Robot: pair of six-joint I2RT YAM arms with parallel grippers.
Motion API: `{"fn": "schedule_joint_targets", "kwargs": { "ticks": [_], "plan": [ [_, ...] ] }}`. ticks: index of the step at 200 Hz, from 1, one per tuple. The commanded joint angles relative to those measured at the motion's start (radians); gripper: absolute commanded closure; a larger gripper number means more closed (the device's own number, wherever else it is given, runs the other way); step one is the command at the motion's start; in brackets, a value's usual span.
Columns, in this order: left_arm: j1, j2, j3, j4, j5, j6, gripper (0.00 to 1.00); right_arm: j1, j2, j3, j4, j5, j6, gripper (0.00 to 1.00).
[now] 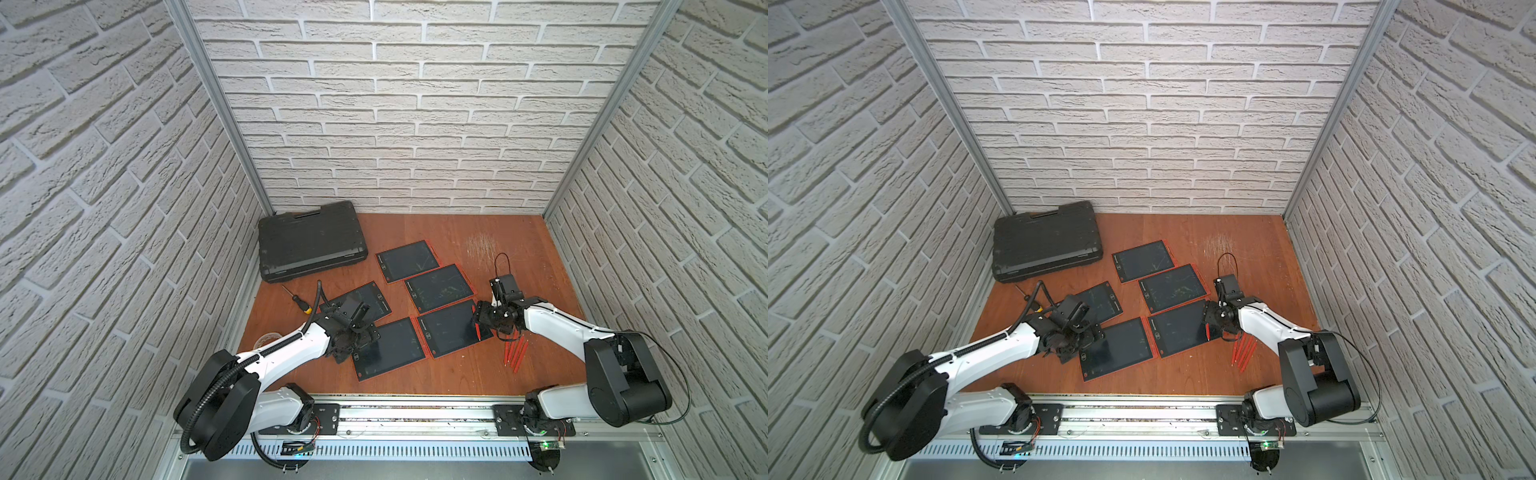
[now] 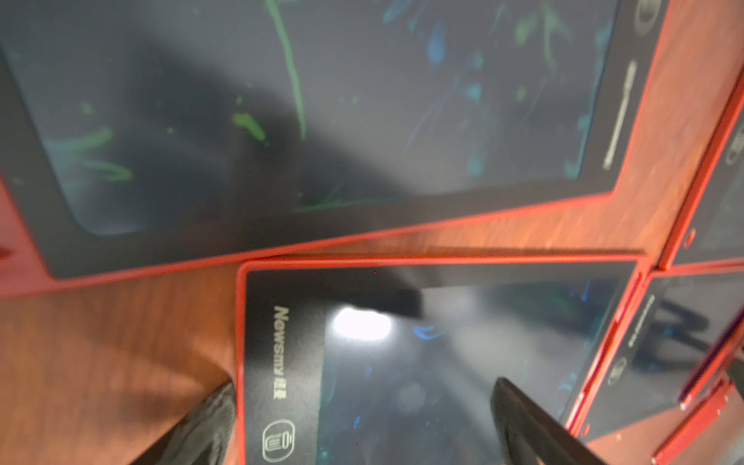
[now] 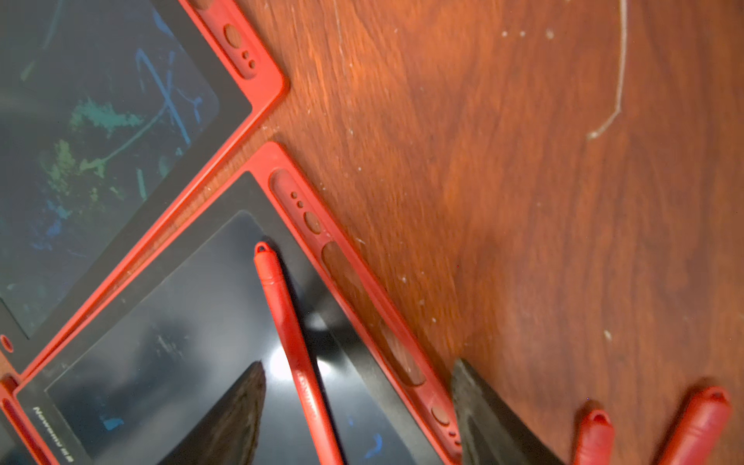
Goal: Place the stylus back onto the writing tablet
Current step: Adjust the writing tablet at the center of the board.
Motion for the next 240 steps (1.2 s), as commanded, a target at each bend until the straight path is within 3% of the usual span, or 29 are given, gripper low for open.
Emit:
{"fn": "schedule_joint_targets", "kwargs": {
  "ticks": [1,110,139,190,240],
  "plan": [
    [0.036,0.088,-0.006,0.063,0.002,0.083,0.02,0.047,-0.001,-0.028,-0.046,-0.045,0.078,0.28],
    [0.129,0.305,0.161,0.096,0.023,0.215,0.02,0.109,-0.052,-0.031,-0.069,0.049,0.166,0.28],
    [0.128,0.243,0.122,0.080,0.003,0.215,0.02,0.108,-0.084,-0.020,-0.104,0.099,0.131,0.24],
    [0.141,0.039,0.130,-0.133,-0.082,0.285,0.02,0.109,-0.182,0.019,-0.191,0.174,0.011,0.21],
    [0.135,-0.081,0.225,-0.123,0.134,0.528,0.02,0.119,-0.267,0.020,-0.235,0.084,-0.063,0.27]
  ]
}}
